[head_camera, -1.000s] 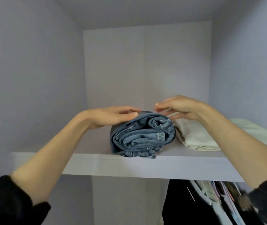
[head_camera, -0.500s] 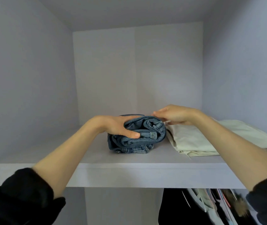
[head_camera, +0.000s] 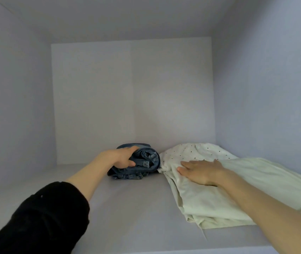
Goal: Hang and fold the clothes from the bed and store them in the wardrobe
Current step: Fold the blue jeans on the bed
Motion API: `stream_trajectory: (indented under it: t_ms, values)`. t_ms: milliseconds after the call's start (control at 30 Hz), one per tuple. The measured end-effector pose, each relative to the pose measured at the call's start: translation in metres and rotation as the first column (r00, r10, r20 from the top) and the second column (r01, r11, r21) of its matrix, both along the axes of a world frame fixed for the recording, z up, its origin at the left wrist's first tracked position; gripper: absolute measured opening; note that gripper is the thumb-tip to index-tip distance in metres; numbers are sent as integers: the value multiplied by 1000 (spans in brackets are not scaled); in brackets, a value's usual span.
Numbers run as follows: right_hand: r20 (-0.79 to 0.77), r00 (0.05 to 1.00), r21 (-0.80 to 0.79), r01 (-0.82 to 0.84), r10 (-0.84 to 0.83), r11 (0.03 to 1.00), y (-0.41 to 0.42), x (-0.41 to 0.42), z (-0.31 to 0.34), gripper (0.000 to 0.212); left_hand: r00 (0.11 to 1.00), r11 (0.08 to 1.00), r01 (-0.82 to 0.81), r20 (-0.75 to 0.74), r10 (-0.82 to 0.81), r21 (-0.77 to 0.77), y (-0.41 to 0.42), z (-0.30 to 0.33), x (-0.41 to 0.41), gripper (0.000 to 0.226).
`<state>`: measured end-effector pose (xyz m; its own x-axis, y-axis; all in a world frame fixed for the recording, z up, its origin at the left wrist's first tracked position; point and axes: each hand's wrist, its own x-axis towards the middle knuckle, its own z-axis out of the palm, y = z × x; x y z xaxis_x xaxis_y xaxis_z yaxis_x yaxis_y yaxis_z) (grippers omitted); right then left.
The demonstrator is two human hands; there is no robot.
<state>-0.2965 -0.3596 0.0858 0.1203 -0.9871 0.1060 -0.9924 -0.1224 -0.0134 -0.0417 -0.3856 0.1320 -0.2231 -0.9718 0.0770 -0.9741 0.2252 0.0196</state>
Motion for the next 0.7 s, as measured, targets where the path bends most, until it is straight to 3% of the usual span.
stream_trajectory:
  t_ms: [200,367,467,533,700]
  values:
    - [-12,1000,0,-8,8,1000,-5,0,-3,63,999,1000,30,-16,-30,-3,-26,-7,-3,69]
    - [37,999,-13,3,-3,1000,0,0,-3,62,999,994,-47,10,48,-100,-13,-22,-5,66]
    - [381,922,-98,-37,72,994,23,2,9,60,993,992,-86,79,93,-90,12,-17,-12,66]
    - [510,851,-214,-20,129,977,44,3,22,56,997,997,-3,78,9,-79,39,-4,-17,61]
    - [439,894,-303,56,88,951,122,3,34,53,962,956,235,-96,-254,-175,119,11,-37,43]
